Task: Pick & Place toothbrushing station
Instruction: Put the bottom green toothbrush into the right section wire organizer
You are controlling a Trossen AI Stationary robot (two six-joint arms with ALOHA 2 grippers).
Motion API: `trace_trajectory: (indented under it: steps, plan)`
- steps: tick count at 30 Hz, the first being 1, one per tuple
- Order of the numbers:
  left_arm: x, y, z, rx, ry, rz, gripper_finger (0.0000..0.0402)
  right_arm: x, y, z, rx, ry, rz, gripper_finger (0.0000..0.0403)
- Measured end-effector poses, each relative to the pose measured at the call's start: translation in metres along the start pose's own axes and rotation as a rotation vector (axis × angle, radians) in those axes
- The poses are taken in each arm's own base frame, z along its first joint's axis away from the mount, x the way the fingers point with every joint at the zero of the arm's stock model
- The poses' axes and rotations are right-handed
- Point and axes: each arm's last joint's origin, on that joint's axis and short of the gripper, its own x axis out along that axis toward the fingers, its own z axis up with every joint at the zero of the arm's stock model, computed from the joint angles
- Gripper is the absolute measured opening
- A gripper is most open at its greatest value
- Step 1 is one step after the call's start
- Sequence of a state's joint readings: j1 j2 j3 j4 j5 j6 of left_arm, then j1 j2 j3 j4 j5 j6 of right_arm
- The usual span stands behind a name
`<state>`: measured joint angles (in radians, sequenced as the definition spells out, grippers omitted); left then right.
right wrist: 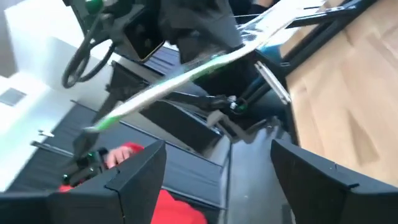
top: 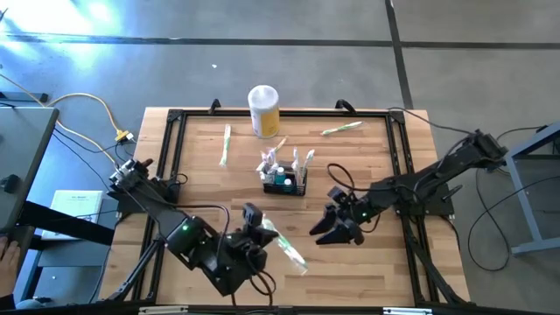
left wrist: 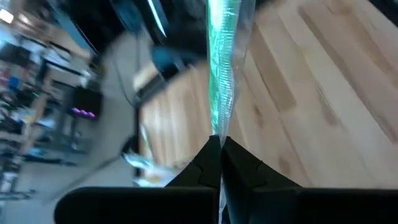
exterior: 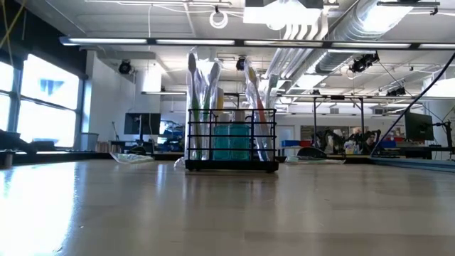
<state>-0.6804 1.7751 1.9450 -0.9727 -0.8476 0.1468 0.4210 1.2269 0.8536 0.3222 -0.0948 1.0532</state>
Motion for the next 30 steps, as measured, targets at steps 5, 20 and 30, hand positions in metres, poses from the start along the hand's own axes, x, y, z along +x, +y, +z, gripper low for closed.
trace_trajectory:
  steps: [5, 20, 30]
  plan:
    - [0.014, -0.011, 0.01, 0.11, -0.041, 0.035, 0.0, 0.009, -0.009, 0.01, 0.008, -0.07, 0.013, 0.0282]
    - [0.046, -0.031, 0.004, 0.395, 0.09, 0.122, 0.0, 0.03, -0.033, 0.008, 0.121, 0.008, 0.022, 0.0282]
    - [0.046, -0.032, 0.005, 0.392, 0.085, 0.116, 0.0, 0.054, -0.055, -0.003, 0.166, 0.093, 0.08, 0.0282]
